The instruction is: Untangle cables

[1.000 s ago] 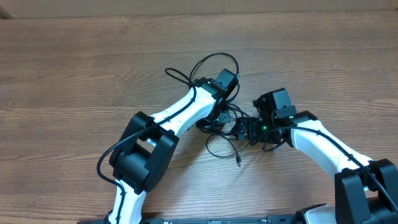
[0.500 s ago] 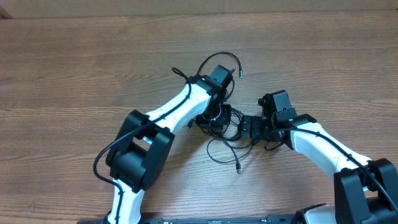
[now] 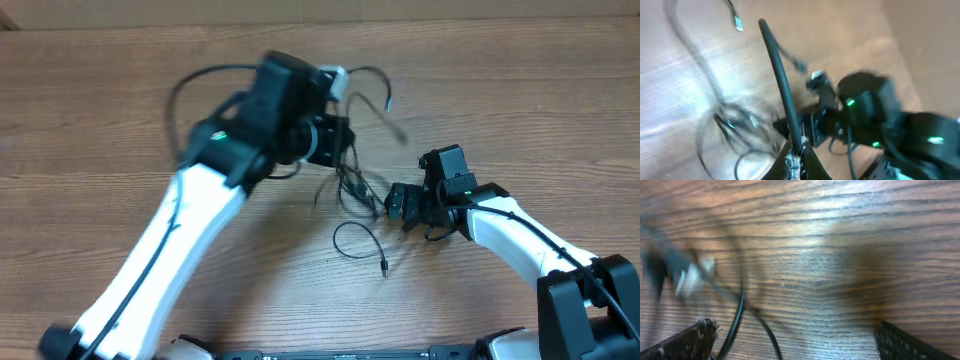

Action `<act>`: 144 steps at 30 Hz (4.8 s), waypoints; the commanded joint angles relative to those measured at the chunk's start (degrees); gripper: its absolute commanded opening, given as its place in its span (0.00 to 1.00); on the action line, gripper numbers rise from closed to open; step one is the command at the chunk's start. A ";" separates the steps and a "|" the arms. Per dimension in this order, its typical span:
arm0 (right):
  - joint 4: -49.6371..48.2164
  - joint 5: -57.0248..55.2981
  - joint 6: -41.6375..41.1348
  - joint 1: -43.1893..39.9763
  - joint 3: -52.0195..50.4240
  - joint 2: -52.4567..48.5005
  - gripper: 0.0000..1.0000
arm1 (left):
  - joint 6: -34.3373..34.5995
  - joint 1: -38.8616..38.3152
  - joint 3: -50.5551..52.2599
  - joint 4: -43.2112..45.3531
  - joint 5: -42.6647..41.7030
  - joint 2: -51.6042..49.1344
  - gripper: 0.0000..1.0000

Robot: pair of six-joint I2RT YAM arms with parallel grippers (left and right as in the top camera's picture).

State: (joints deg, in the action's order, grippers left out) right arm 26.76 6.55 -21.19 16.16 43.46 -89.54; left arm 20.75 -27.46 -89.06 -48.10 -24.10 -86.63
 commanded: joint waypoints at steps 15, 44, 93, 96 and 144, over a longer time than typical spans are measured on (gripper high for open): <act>0.11 -1.62 -0.26 -0.07 -0.72 -0.24 1.00 | 0.07 9.18 -1.42 -5.07 13.35 10.47 0.09; 1.05 -0.92 -3.10 -0.07 -0.72 -0.24 1.00 | -3.02 0.55 -1.42 -22.77 3.50 -19.15 0.17; 10.62 12.41 -3.06 -0.15 6.82 -0.22 0.26 | -15.76 1.03 -1.42 -20.04 -2.51 -31.98 0.26; 13.51 12.41 -3.06 -0.11 6.73 -0.22 0.26 | -14.03 -1.31 -1.42 -18.60 1.81 -32.00 0.30; 16.41 0.55 -3.04 -0.15 6.71 -0.22 1.00 | 15.30 -10.08 -0.98 -12.87 17.05 -32.11 0.49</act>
State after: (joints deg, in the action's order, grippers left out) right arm 43.48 7.46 -24.03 16.16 49.52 -89.56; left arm 34.87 -37.15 -89.62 -61.65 -8.03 -118.21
